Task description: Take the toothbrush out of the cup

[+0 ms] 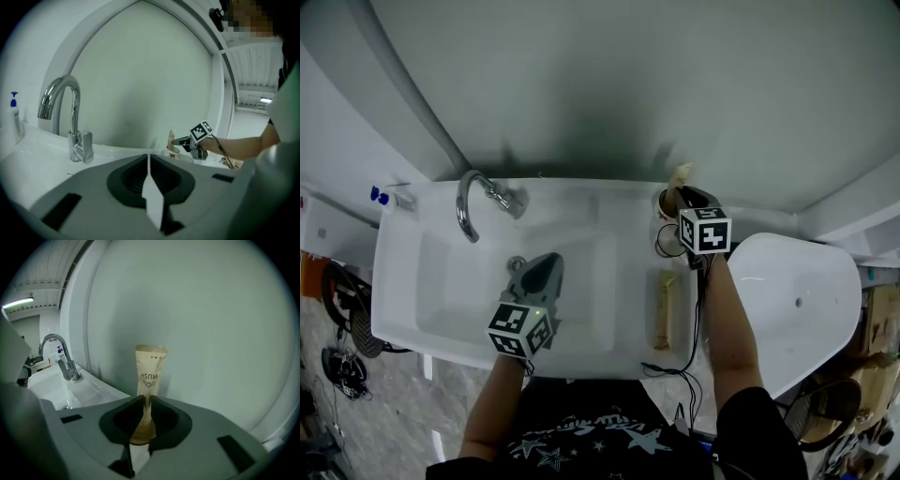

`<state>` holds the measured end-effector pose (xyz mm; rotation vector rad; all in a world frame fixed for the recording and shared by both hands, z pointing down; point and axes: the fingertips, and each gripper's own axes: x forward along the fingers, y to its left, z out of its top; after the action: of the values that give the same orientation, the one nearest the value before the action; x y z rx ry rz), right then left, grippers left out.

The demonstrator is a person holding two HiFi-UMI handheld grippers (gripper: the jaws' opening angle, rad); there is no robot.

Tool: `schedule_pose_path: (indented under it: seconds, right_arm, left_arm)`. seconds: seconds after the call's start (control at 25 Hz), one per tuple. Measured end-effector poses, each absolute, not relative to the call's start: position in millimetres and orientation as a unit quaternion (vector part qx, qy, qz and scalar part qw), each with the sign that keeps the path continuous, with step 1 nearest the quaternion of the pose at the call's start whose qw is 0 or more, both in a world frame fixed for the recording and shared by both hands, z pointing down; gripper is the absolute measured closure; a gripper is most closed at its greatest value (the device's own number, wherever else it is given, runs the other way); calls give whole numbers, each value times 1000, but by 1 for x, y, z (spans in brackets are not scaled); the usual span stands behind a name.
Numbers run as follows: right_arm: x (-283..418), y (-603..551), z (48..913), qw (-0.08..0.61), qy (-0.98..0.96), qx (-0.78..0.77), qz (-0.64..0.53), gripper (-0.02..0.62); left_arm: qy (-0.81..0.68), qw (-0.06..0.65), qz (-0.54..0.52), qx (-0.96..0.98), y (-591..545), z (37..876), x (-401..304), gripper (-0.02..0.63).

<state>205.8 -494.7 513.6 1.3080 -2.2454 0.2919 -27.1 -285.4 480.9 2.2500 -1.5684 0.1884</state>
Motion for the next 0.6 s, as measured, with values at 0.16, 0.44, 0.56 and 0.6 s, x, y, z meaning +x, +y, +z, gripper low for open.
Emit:
schedule_pose_path:
  seconds: [0.16, 0.44, 0.56, 0.6]
  right_arm:
    - [206, -492, 514, 261, -827, 485, 109, 558]
    - [206, -485, 511, 247, -827, 491, 118, 571]
    - [206, -481, 506, 238, -827, 496, 119, 571]
    - [206, -480, 504, 234, -827, 498, 118, 572]
  left_arm:
    - [-560, 198, 68, 802, -279, 483, -27, 577]
    - [-559, 194, 64, 803, -272, 480, -30, 577]
    - [-559, 191, 63, 805, -267, 477, -30, 577]
    - [-558, 190, 63, 805, -265, 476, -30, 577]
